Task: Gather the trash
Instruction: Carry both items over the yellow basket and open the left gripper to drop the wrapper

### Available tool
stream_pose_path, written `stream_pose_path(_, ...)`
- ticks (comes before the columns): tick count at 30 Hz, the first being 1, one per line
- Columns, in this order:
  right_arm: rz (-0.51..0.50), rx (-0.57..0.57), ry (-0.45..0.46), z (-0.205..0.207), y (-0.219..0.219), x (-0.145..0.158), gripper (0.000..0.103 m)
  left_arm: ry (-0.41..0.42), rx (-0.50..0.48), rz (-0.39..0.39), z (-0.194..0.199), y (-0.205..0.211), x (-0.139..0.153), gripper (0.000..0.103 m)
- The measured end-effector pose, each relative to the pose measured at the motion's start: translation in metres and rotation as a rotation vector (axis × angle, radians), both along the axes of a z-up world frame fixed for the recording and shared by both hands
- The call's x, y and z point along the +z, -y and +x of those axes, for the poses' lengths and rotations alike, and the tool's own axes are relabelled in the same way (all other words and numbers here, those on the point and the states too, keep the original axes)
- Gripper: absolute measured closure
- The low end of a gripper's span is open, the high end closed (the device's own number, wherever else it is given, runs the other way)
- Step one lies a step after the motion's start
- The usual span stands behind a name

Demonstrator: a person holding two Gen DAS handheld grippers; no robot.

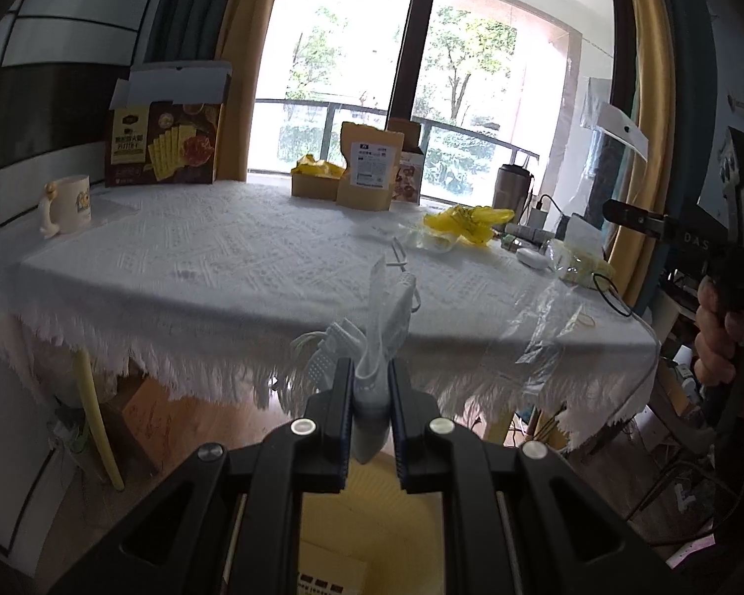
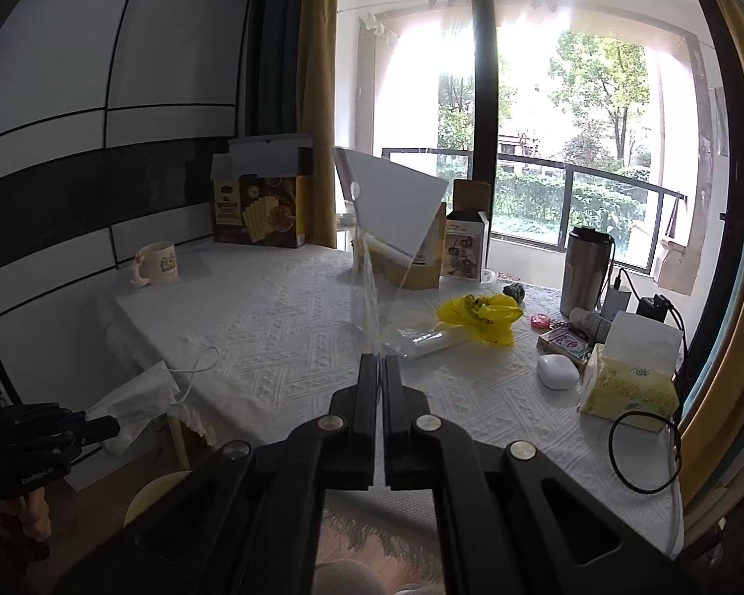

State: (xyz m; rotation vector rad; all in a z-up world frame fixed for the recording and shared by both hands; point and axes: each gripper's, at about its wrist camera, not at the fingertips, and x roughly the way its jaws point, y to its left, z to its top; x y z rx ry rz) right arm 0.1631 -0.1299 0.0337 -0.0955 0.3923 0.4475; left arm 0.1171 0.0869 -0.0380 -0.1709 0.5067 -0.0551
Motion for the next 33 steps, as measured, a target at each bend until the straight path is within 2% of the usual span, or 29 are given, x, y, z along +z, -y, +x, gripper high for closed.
stream_pose_path(15, -0.027, 0.081, -0.085, -0.040, -0.052, -0.053, 0.101, -0.179, 0.000, -0.099, -0.016, -0.018, -0.076, 0.090)
stream_pose_path(21, -0.046, 0.106, -0.112, -0.042, -0.064, -0.070, 0.101, -0.254, -0.004, -0.133, -0.005, -0.024, -0.098, 0.090)
stream_pose_path(28, -0.076, 0.144, -0.141, -0.043, -0.080, -0.087, 0.101, -0.278, -0.010, -0.146, -0.001, -0.027, -0.111, 0.087)
stream_pose_path(30, -0.082, 0.157, -0.148, -0.043, -0.086, -0.092, 0.101, -0.272, -0.014, -0.141, -0.002, -0.027, -0.111, 0.084)
stream_pose_path(32, -0.087, 0.166, -0.153, -0.043, -0.090, -0.096, 0.101, -0.267, -0.011, -0.141, -0.003, -0.027, -0.111, 0.071)
stream_pose_path(33, -0.088, 0.170, -0.158, -0.043, -0.092, -0.098, 0.101, -0.264, -0.009, -0.143, -0.003, -0.027, -0.111, 0.068)
